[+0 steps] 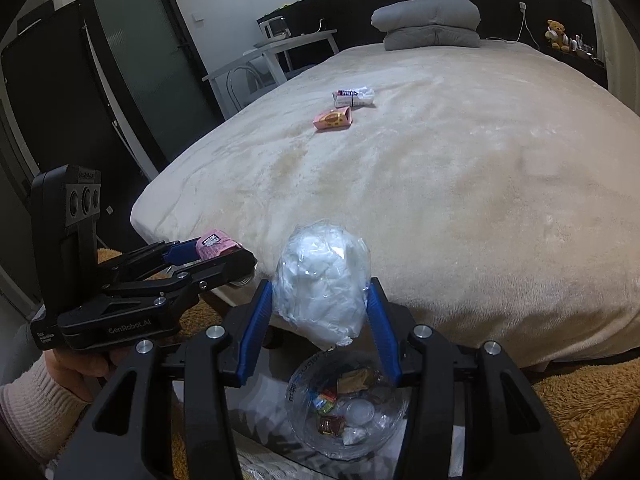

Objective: Collect trash
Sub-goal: 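Lower both held items past the bed edge toward the clear plastic bag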

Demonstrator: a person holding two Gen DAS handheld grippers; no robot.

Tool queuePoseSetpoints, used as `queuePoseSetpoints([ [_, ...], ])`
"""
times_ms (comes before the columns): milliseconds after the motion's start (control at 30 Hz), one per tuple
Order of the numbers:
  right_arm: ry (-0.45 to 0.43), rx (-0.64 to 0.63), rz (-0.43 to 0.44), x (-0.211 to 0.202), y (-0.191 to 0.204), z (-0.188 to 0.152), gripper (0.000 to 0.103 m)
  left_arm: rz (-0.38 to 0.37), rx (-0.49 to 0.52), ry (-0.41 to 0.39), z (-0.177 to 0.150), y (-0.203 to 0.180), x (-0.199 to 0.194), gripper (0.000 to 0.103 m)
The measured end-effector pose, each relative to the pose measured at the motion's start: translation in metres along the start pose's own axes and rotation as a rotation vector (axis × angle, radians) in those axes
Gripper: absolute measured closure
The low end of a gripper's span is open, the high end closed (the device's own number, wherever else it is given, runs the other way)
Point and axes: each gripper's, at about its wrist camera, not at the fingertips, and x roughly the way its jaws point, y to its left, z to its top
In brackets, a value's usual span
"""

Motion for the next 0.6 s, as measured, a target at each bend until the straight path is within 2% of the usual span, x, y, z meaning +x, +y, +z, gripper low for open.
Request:
queuePoseSetpoints([
  [233, 0.070, 0.016, 0.009, 0.009, -0.006, -0.013, 0.055, -0.020, 0.011, 0.079, -0.019, -0.005, 0.009, 0.042],
  [600, 0.184, 0.051, 0.032, 0.032, -0.009, -0.020, 0.055, 0.022, -0.006, 0.282, -0.045, -0.003, 0.043, 0.042],
])
